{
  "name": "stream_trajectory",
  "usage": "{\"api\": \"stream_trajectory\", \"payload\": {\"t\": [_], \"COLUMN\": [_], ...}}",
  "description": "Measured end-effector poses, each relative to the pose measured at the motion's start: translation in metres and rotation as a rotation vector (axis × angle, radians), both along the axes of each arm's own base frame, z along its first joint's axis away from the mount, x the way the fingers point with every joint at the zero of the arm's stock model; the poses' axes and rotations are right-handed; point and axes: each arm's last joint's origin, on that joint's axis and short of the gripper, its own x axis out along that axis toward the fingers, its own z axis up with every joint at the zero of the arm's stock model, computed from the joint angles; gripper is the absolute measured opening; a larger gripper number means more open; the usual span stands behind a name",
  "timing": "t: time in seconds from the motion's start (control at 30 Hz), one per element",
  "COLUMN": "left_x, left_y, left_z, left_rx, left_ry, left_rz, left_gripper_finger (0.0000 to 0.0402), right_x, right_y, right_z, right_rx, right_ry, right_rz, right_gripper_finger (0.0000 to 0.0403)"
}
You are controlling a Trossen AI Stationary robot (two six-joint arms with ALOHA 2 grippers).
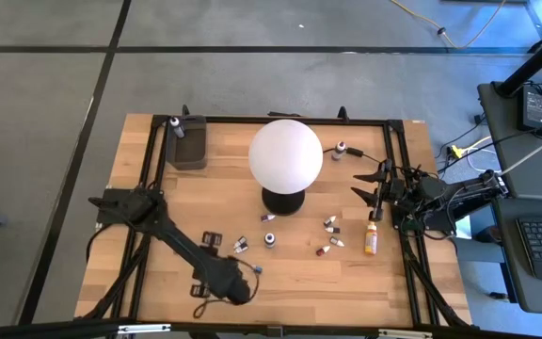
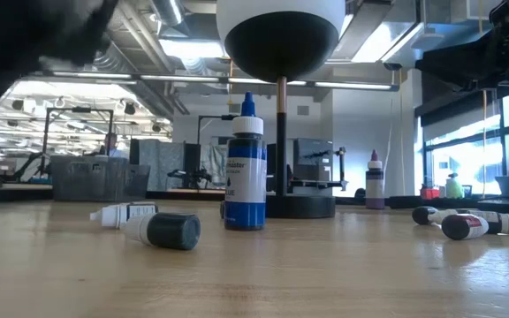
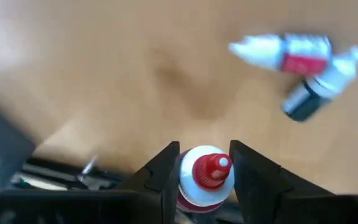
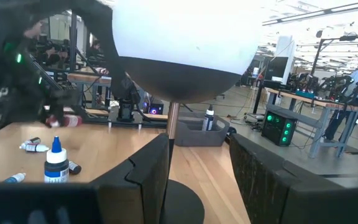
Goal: Pick & Place food coloring
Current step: Put the big red food coloring bottle into the black container
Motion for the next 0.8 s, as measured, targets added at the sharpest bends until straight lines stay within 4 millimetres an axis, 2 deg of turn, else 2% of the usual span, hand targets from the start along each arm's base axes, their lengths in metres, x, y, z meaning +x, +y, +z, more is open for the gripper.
{"api": "stream_trajectory", "payload": {"t": [0.13,0.23,0.33,0.47,0.57,0.63,0.8], "left_x": [-0.008,-0.017,-0.024,-0.030,-0.037,-0.045,-0.074], "left_y": [0.011,0.020,0.028,0.042,0.059,0.072,0.119], "left_z": [0.042,0.071,0.095,0.116,0.118,0.111,0.093], "left_rx": [0.127,0.230,0.287,0.346,0.381,0.416,0.556], "left_ry": [-0.294,-0.577,-0.821,-1.043,-1.057,-1.048,-1.112], "left_rz": [0.181,0.328,0.437,0.479,0.489,0.518,0.643], "left_gripper_finger": [0.0118,0.0118,0.0118,0.0118,0.0117,0.0117,0.0117], "right_x": [0.000,0.000,0.000,0.000,-0.001,-0.001,-0.002], "right_y": [0.000,0.000,0.000,0.000,0.000,0.000,-0.001], "right_z": [0.000,0.000,0.000,0.001,0.004,0.007,0.009], "right_rx": [0.000,0.000,-0.006,-0.050,-0.064,-0.081,-0.099], "right_ry": [0.000,0.000,0.001,0.006,-0.028,-0.045,-0.065], "right_rz": [0.000,0.000,-0.001,-0.008,-0.014,-0.020,-0.026], "right_gripper_finger": [0.0173,0.0173,0.0173,0.0173,0.0173,0.0173,0.0173]}}
